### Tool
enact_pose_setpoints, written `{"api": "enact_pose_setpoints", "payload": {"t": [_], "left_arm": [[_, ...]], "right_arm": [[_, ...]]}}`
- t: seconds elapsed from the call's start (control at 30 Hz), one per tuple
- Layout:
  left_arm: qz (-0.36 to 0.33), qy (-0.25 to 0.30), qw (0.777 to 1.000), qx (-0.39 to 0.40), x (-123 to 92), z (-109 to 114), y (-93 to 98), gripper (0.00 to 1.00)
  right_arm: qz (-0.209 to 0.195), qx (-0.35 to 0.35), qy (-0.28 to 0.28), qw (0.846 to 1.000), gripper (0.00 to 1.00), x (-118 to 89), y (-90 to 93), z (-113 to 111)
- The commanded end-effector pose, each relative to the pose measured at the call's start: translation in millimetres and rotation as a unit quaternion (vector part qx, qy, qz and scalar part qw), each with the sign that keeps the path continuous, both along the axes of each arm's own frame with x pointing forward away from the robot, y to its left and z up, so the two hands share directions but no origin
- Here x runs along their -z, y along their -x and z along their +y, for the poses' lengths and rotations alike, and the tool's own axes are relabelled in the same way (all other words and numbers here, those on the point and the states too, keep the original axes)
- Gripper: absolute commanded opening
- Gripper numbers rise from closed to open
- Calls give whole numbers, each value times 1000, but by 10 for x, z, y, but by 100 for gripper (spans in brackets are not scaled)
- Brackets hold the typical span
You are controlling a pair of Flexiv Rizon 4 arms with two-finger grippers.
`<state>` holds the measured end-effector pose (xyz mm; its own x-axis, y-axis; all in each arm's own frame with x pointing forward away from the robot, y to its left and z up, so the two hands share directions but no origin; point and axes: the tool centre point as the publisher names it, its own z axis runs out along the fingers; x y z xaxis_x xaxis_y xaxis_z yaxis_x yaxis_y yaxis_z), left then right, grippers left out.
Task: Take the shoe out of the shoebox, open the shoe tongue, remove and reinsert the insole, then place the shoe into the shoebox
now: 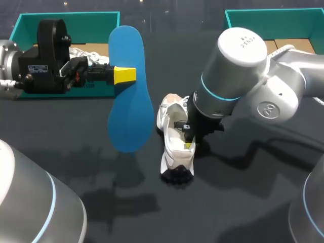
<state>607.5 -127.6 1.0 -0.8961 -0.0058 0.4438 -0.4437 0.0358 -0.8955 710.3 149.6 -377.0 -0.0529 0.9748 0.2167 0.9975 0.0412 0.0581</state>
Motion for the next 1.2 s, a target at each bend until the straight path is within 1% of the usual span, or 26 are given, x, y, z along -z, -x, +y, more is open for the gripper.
{"api": "enact_pose_setpoints", "payload": {"t": [0.03,0.53,0.6,0.63,0.7,0.73,0.87,1.0,1.1,1.2], "left_arm": [[0,0,1000,-1,6,-11,0,0],[0,0,1000,-1,6,-11,0,0],[0,0,1000,-1,6,-11,0,0],[0,0,1000,-1,6,-11,0,0],[0,0,1000,-1,6,-11,0,0],[0,0,1000,-1,6,-11,0,0],[0,0,1000,-1,6,-11,0,0],[0,0,1000,-1,6,-11,0,0],[0,0,1000,-1,6,-11,0,0],[0,0,1000,-1,6,-11,0,0]], "right_arm": [[9,-6,-8,1000,0,89,-23,12],[27,-31,-15,999,0,195,-54,15],[28,-32,-18,999,24,197,-54,15],[28,-32,-18,999,43,196,-52,14],[28,-32,-22,999,86,177,-42,12],[28,-32,-22,999,100,158,-36,13],[33,-26,-36,998,100,-14,19,-19],[37,-22,-67,997,100,-202,79,-94],[57,-53,-144,987,100,-338,82,-179],[57,-53,-144,987,100,-338,82,-179]]}}
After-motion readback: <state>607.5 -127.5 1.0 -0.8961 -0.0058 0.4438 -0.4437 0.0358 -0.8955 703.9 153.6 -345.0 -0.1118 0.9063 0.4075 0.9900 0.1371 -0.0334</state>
